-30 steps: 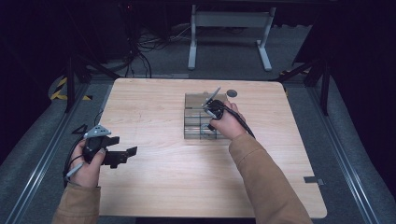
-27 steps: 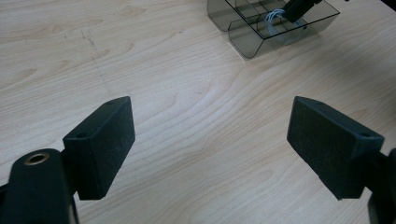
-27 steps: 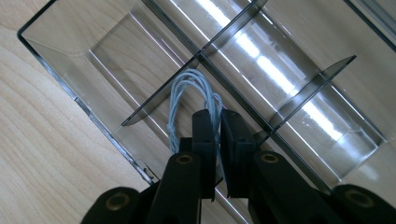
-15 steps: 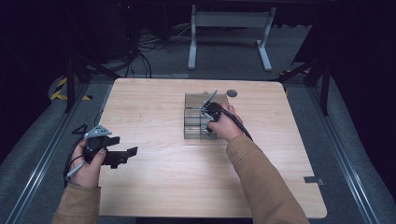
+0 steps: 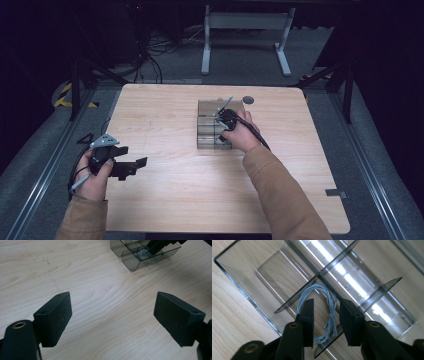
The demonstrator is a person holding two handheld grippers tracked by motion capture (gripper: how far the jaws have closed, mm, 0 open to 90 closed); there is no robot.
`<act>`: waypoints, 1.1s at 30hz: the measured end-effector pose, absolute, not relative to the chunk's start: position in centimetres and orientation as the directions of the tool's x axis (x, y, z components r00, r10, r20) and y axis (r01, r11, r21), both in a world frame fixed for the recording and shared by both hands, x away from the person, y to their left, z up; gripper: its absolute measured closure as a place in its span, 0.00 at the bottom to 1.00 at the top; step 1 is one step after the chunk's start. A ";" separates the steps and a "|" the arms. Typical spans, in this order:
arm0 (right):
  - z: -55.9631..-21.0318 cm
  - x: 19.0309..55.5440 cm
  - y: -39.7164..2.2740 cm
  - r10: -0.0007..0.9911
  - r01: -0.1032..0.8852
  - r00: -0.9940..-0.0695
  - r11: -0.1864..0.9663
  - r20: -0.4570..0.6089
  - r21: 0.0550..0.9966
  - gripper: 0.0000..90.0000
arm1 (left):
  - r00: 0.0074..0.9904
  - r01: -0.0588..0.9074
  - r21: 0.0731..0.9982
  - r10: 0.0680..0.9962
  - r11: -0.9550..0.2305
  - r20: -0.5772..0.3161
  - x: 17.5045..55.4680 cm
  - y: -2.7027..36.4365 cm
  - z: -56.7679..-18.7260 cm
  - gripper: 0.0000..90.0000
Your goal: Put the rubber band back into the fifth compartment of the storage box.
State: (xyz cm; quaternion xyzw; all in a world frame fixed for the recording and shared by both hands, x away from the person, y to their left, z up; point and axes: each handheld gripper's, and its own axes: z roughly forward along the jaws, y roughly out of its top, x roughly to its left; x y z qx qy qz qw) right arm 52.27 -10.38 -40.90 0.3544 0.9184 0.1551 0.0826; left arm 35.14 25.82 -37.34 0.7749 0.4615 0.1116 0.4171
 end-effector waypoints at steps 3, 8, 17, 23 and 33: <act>-40.5 52.1 -10.5 0.676 0.620 -0.736 0.697 -0.041 0.360 0.70 | 0.549 0.623 0.748 0.809 -0.228 -0.211 35.2 25.8 -37.3 0.18; -39.7 51.8 -11.1 0.681 0.622 -0.732 0.683 -0.026 0.383 0.71 | 0.548 0.623 0.748 0.810 -0.227 -0.211 35.2 25.8 -37.4 0.18; -37.9 51.1 -12.4 0.676 0.609 -0.737 0.662 0.002 0.436 0.70 | 0.549 0.623 0.749 0.809 -0.226 -0.212 35.3 25.9 -37.3 0.18; -36.3 50.2 -13.7 0.659 0.589 -0.752 0.653 0.027 0.477 0.70 | 0.554 0.620 0.750 0.805 -0.229 -0.212 35.3 25.7 -37.3 0.18; -34.7 48.5 -16.3 0.649 0.572 -0.760 0.636 0.042 0.517 0.67 | 0.555 0.622 0.749 0.804 -0.229 -0.214 35.4 25.7 -37.3 0.18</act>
